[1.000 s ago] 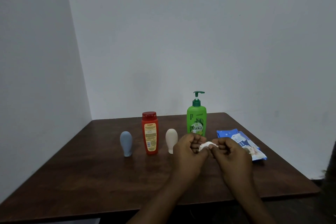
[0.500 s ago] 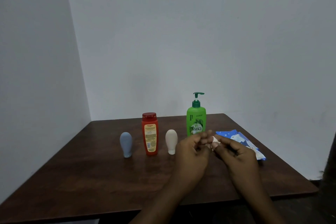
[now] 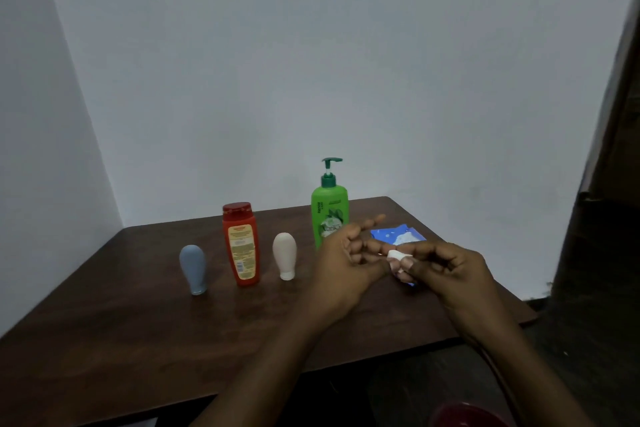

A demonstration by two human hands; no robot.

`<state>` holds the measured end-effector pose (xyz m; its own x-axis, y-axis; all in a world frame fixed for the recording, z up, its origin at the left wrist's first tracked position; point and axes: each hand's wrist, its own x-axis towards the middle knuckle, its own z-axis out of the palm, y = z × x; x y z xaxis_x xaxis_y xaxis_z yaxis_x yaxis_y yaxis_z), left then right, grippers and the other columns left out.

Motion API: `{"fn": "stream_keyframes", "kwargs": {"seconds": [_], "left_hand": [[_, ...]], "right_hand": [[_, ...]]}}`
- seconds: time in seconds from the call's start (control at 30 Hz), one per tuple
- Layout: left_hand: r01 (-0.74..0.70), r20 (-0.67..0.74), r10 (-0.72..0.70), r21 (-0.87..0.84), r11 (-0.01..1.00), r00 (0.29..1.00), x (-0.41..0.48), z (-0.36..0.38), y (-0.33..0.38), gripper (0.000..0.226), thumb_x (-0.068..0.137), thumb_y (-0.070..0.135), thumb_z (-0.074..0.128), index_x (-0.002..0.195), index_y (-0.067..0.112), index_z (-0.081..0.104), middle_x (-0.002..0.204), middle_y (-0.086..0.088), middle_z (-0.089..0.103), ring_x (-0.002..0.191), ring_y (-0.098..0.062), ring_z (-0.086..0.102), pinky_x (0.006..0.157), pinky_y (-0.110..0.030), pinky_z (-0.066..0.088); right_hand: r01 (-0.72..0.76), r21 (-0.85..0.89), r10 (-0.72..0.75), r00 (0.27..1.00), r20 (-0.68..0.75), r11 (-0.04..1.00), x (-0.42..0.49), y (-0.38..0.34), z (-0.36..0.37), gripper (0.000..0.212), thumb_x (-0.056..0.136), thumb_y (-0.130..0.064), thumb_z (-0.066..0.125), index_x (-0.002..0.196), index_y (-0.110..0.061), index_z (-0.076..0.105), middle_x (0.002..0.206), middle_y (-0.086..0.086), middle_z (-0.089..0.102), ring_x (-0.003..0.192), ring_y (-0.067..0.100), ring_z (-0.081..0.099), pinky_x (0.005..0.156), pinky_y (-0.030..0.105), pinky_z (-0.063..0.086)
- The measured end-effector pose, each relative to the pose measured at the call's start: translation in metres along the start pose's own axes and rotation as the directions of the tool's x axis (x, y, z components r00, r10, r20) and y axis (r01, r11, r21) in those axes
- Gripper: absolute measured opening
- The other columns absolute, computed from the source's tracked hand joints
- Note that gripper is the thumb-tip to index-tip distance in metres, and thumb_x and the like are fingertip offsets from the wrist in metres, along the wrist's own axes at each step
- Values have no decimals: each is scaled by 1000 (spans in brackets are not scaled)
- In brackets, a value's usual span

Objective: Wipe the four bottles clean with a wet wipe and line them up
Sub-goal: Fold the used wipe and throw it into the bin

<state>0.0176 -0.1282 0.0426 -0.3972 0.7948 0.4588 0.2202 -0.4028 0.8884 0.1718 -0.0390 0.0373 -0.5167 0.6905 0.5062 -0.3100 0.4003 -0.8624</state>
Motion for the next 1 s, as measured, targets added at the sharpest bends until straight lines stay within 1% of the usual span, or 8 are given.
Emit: {"fn": "stream_keyframes", "kwargs": {"seconds": [0.2,0.33,0.43,0.6,0.7,0.83,0.9,1.0], "left_hand": [[71,117,-62,-67,995,991,12,50,-10,63,80,-14,81,134,14,66,92,-17,81,79,-20,77,77,-32,62],[89,190,-71,-86,992,979,12,95,-16,58,80,-10,83,130,16,69,87,-17,79,82,-23,77,85,-40,64],[107,227,-71,-153,982,971,2,137,-18,54,82,-8,82,128,16,70,76,-2,73,83,-15,76,86,-32,62],[128,324,-72,-155,980,943,-24,203,-46,53,83,-7,81,131,12,69,92,-3,80,94,-18,78,87,-32,62],[229,376,-166,-129,965,912,-41,233,-83,52,82,-7,82,130,10,68,95,-13,80,93,-26,78,88,-39,64],[385,426,-345,-8,923,836,-64,251,-149,50,82,-8,82,127,9,68,90,-12,77,88,-26,76,87,-41,63],[459,461,-444,88,884,768,-70,251,-186,51,84,-3,81,130,12,67,103,-10,79,99,-25,78,94,-46,62],[538,452,-562,194,820,693,-69,249,-235,50,84,6,82,130,22,68,114,0,79,107,-13,76,100,-42,60]], "right_hand": [[-42,-100,36,997,-68,994,-15,-8,-55,12,83,5,74,91,-4,78,83,12,78,78,27,77,74,27,61],[-65,-139,48,991,-125,988,-32,-15,-95,11,84,8,71,91,1,76,84,15,78,77,32,76,70,26,61],[-76,-159,52,987,-149,984,-49,-26,-131,13,84,7,70,94,1,76,85,17,77,76,29,75,71,26,61],[-179,-166,143,968,-208,970,-96,-23,-192,17,83,5,69,98,1,75,87,17,77,73,20,74,69,23,60],[-290,-77,255,919,-300,954,-128,14,-218,18,77,1,72,94,-4,75,88,21,76,74,23,73,70,27,62],[-454,24,429,822,-375,890,-166,92,-237,19,77,0,74,95,-6,76,90,25,75,79,33,69,81,46,55],[-538,40,510,769,-386,842,-177,130,-239,18,82,5,72,94,-9,77,89,21,76,77,30,70,76,42,54],[-619,124,613,690,-385,775,-180,181,-235,14,84,4,71,92,-6,76,89,16,78,78,23,73,69,27,59]]}}
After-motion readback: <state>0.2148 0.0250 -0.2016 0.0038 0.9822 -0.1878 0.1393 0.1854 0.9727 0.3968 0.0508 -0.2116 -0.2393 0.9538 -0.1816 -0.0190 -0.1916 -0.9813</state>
